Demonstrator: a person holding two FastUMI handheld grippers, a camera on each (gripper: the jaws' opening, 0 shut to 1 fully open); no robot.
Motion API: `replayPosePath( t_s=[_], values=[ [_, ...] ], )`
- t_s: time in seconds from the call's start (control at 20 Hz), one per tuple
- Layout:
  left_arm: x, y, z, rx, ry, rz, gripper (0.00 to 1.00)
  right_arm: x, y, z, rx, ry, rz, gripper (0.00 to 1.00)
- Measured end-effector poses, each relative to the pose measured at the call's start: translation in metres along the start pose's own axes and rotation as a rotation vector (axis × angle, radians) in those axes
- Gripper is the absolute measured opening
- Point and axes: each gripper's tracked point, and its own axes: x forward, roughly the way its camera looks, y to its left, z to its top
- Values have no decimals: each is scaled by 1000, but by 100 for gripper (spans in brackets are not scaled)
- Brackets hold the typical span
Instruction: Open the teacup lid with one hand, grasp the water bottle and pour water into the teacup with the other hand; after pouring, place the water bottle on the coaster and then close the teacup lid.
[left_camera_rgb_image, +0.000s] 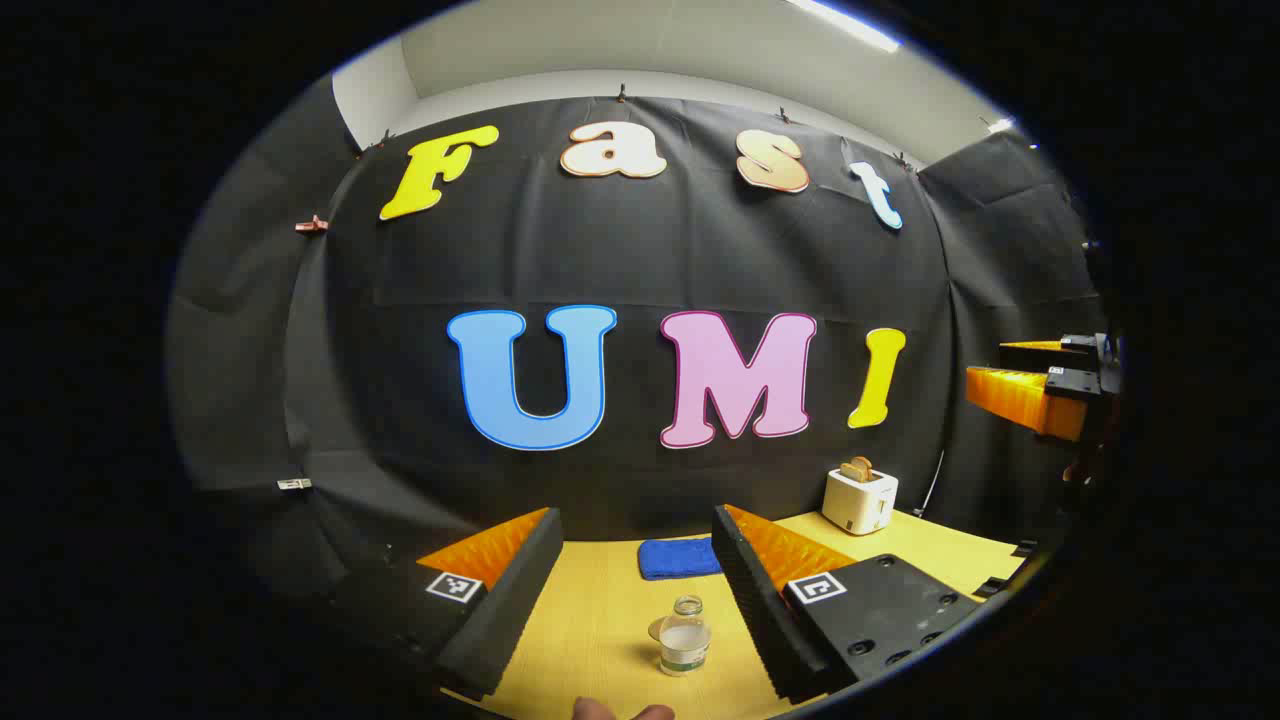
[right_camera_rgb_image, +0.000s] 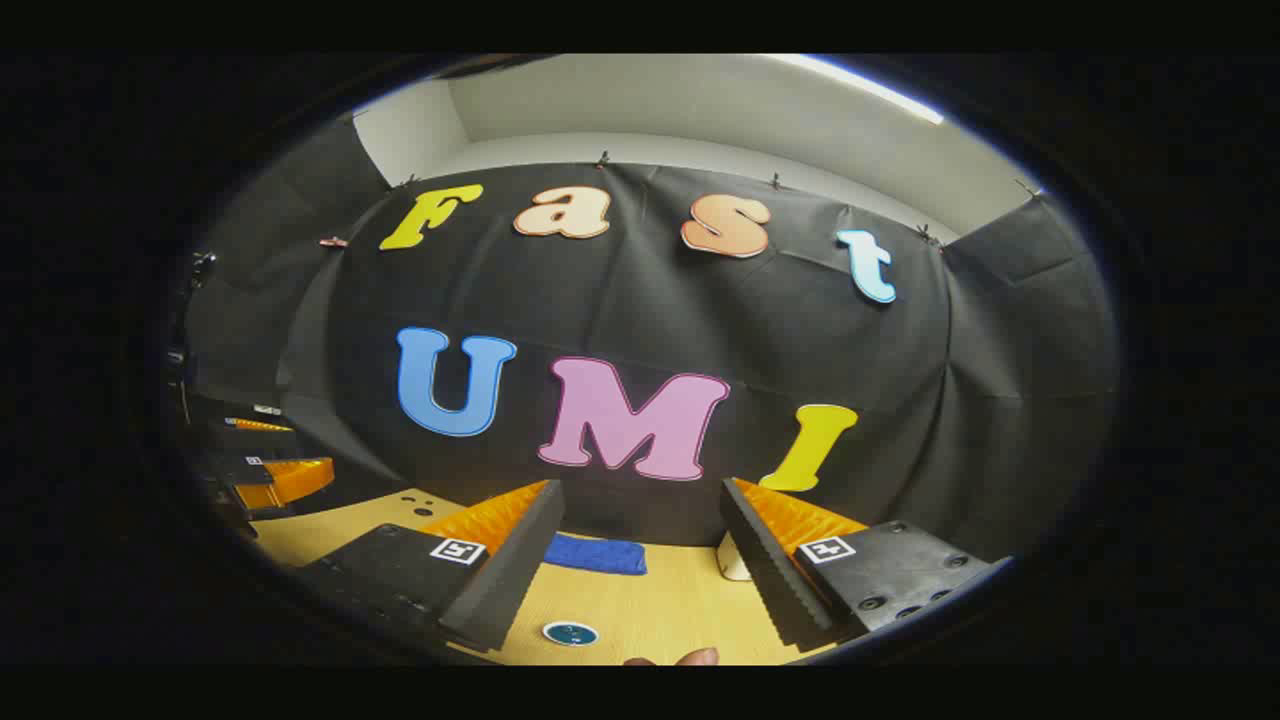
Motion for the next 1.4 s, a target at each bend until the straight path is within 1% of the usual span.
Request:
replayPosePath(
  t_s=[0.45, 1.0, 1.15, 1.25, 1.4],
  values=[
    [2, -1, -1, -2, 3, 7, 95, 0, 1, 0, -1, -3, 1, 98],
    [-2, 3, -7, -2, 23, 16, 95, -4, 8, -9, 9, 19, 15, 97],
    [4, 2, -21, -3, 56, 15, 95, 0, 15, -30, 19, 64, 34, 96],
    [8, -1, -36, -11, 90, 10, 95, 3, 23, -48, 39, 99, 51, 97],
    [16, -3, -69, -20, 140, 12, 95, 10, 27, -88, 47, 149, 59, 98]
  ],
)
